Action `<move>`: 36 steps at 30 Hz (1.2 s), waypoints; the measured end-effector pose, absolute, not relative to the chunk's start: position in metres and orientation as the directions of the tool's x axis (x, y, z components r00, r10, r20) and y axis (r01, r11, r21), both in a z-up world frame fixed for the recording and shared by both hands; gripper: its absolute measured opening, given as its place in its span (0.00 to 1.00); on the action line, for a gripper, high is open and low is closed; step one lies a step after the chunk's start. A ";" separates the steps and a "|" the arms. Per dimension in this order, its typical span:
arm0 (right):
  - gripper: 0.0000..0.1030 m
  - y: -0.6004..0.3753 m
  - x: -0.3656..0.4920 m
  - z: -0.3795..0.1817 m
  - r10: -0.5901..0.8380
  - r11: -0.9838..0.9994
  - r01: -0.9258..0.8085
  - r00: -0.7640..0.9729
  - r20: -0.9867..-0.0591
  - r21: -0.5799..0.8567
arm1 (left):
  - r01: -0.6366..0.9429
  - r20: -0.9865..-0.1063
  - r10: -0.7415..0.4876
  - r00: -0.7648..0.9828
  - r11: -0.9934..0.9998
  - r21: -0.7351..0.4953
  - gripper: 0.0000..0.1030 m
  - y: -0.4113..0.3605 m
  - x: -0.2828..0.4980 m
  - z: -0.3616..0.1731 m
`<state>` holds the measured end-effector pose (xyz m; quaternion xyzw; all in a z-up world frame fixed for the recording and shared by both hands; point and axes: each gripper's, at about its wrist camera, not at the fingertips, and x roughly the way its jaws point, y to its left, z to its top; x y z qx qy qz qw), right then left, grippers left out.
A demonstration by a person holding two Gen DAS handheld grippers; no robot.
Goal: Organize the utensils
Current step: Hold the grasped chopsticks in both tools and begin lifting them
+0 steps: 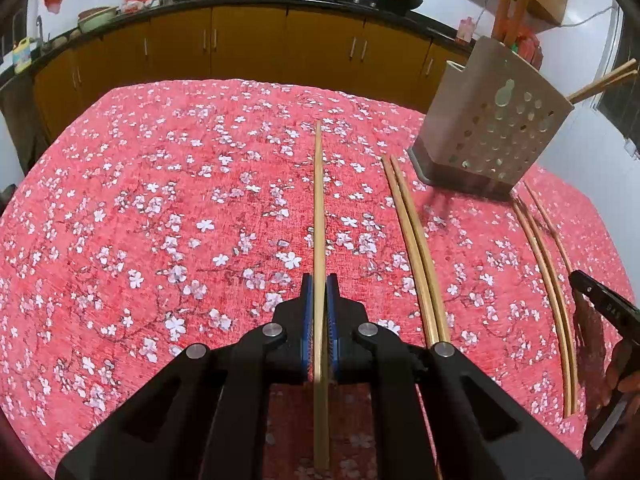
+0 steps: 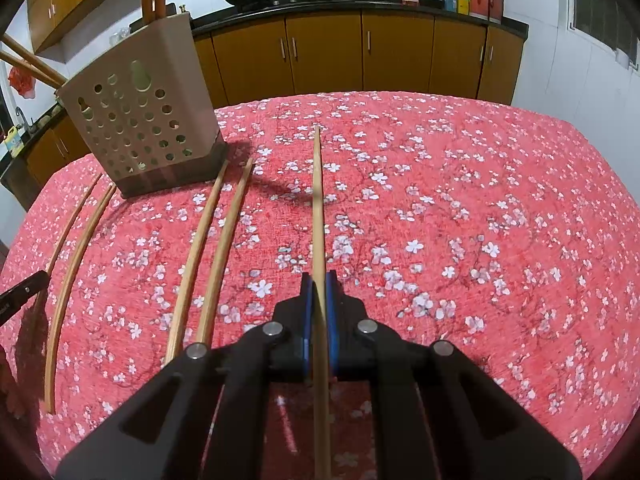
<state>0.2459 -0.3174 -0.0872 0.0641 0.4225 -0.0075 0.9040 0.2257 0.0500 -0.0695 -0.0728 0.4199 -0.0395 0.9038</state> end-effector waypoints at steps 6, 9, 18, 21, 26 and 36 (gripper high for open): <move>0.08 -0.318 0.246 -0.087 0.043 0.991 0.068 0.643 -0.765 0.113 | 0.007 -0.752 -0.137 0.644 0.985 -0.174 0.08 0.048 0.226 -0.070; 0.08 -0.319 0.245 -0.088 0.045 0.991 0.068 0.643 -0.764 0.116 | 0.007 -0.752 -0.139 0.644 0.984 -0.176 0.08 0.048 0.226 -0.069; 0.08 -0.319 0.245 -0.087 0.046 0.991 0.068 0.643 -0.764 0.117 | 0.002 -0.751 -0.145 0.644 0.982 -0.188 0.08 0.047 0.224 -0.068; 0.08 -0.318 0.245 -0.088 0.047 0.990 0.069 0.643 -0.764 0.119 | 0.000 -0.751 -0.148 0.644 0.981 -0.193 0.08 0.047 0.224 -0.068; 0.08 -0.317 0.245 -0.087 0.048 0.990 0.071 0.643 -0.764 0.122 | -0.002 -0.749 -0.154 0.644 0.979 -0.203 0.08 0.048 0.224 -0.068; 0.08 -0.317 0.245 -0.087 0.048 0.990 0.071 0.643 -0.764 0.122 | -0.002 -0.750 -0.157 0.642 0.978 -0.207 0.08 0.048 0.224 -0.067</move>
